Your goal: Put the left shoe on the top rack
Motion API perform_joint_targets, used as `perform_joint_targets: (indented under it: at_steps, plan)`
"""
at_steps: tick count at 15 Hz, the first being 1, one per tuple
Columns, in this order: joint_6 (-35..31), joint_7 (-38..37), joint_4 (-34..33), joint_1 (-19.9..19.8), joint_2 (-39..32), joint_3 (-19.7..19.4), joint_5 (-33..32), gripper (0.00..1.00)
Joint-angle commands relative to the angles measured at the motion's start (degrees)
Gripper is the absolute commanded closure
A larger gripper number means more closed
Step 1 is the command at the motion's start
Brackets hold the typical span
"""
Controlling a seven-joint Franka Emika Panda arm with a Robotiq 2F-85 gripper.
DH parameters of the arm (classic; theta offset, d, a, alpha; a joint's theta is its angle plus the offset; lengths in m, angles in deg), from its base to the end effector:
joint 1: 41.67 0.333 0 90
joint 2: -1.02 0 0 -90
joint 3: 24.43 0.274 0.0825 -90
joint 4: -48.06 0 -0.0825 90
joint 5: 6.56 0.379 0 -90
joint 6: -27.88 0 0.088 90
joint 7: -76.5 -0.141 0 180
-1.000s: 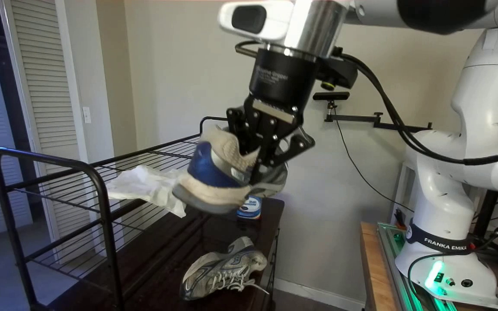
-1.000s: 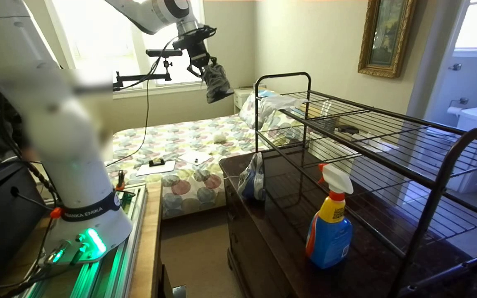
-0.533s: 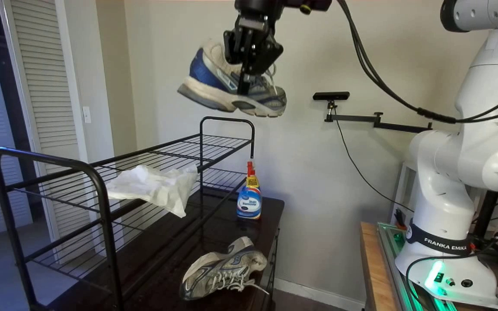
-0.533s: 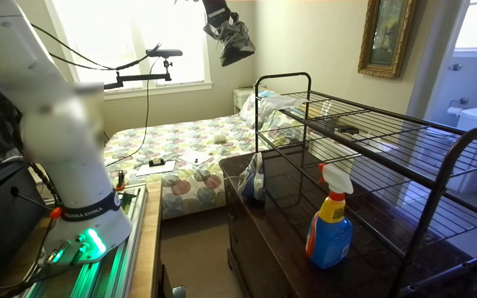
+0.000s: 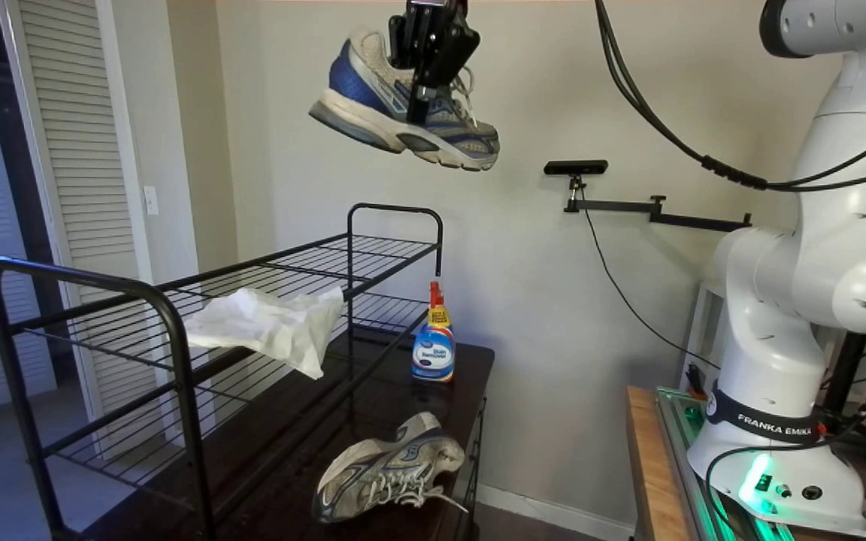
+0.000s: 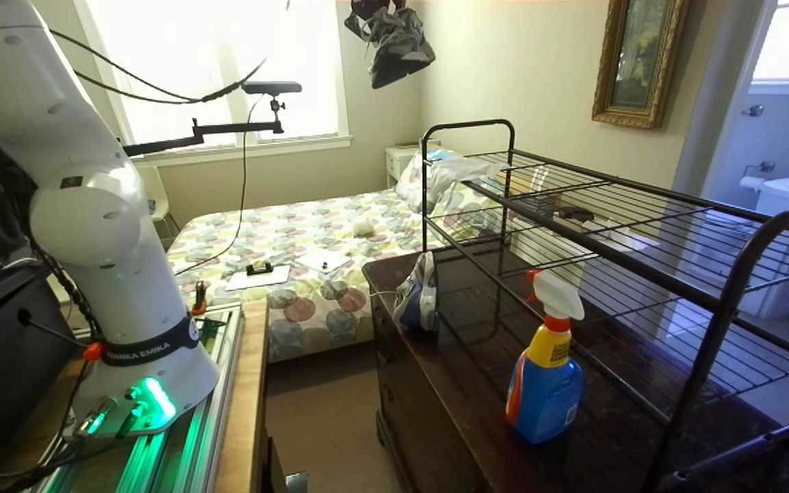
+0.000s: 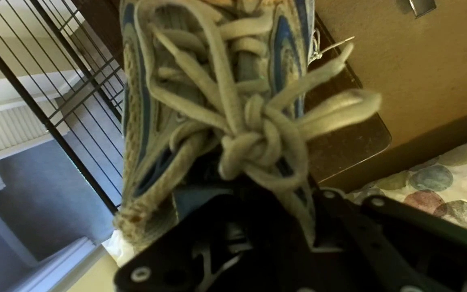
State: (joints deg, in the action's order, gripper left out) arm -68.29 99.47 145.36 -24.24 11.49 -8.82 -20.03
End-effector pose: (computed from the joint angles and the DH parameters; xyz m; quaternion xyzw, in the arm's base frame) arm 0.4437 0.2650 0.5973 0.8698 0.4662 0.0893 0.1343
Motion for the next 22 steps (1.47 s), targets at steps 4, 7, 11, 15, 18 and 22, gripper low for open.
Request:
perform_joint_targets:
  at_steps: [4,7,11,15,18,22]
  plan:
    - [5.0,-10.7,-11.2,-3.0,-8.7,-1.8,6.5,0.98]
    - [9.3,-13.6,-19.2,-5.2,-14.0,-3.9,7.9,0.98]
    - [14.0,-15.9,-29.0,-8.3,-21.1,-6.9,13.5,0.98]
    - [10.9,-14.4,-27.0,-9.4,-20.9,-7.6,16.6,0.92]
    - [11.2,-14.3,-31.5,-9.4,-23.9,-7.3,18.6,0.98]
    - [12.9,-27.7,-37.7,-9.2,-29.8,-8.4,19.5,0.98]
